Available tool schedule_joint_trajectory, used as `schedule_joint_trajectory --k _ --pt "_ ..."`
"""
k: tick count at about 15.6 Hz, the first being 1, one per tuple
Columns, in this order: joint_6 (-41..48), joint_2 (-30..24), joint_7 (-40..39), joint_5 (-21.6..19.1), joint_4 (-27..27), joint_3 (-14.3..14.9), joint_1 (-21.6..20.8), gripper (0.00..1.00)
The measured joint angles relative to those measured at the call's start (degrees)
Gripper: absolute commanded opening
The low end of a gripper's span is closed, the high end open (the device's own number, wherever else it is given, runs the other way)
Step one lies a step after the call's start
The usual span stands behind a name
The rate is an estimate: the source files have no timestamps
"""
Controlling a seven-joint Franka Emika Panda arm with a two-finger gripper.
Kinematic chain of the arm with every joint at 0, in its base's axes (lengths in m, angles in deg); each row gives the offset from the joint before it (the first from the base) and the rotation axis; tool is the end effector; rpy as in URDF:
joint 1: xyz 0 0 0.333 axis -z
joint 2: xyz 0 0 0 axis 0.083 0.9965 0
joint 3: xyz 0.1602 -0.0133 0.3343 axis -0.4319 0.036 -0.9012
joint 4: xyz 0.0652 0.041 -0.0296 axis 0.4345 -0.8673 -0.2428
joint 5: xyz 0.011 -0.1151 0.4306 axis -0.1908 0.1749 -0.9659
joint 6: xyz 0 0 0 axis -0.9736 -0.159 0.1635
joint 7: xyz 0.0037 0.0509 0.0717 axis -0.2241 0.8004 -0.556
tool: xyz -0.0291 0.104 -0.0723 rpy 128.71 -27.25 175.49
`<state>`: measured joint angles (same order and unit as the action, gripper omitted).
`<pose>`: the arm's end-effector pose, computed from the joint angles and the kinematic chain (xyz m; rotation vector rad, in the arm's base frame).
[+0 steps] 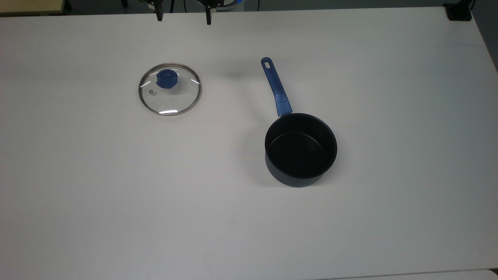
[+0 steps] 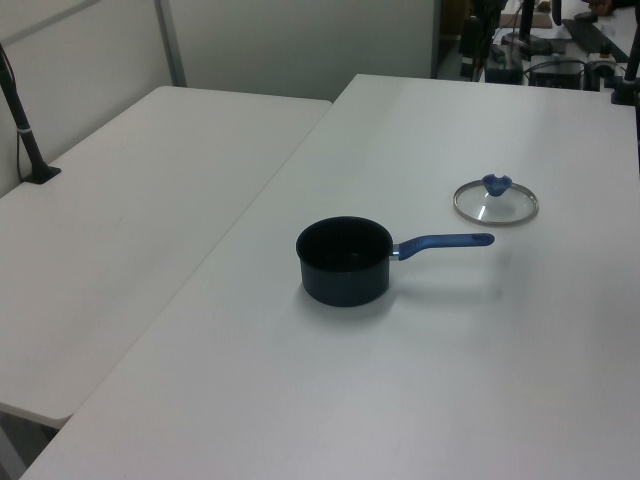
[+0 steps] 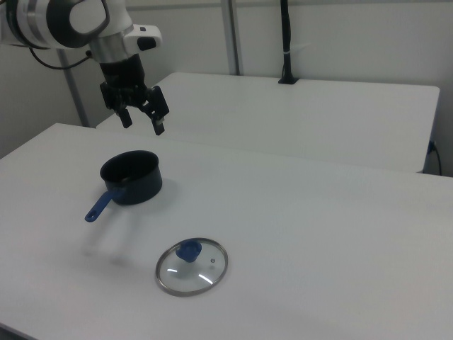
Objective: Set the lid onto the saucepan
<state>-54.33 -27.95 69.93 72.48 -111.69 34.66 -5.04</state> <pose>0.6092 -0.0062 0.6451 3.1144 -0.0591 0.1445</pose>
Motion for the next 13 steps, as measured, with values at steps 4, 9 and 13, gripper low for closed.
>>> schedule_joint_trajectory --k 4,9,13 --pt "0.0 0.0 0.0 0.0 0.0 0.0 0.0 1.0" --pt "0.0 -0.02 -0.02 0.0 0.0 0.0 0.04 1.0" --pt "1.16 -0.01 -6.11 0.88 -0.11 0.08 0.4 1.0"
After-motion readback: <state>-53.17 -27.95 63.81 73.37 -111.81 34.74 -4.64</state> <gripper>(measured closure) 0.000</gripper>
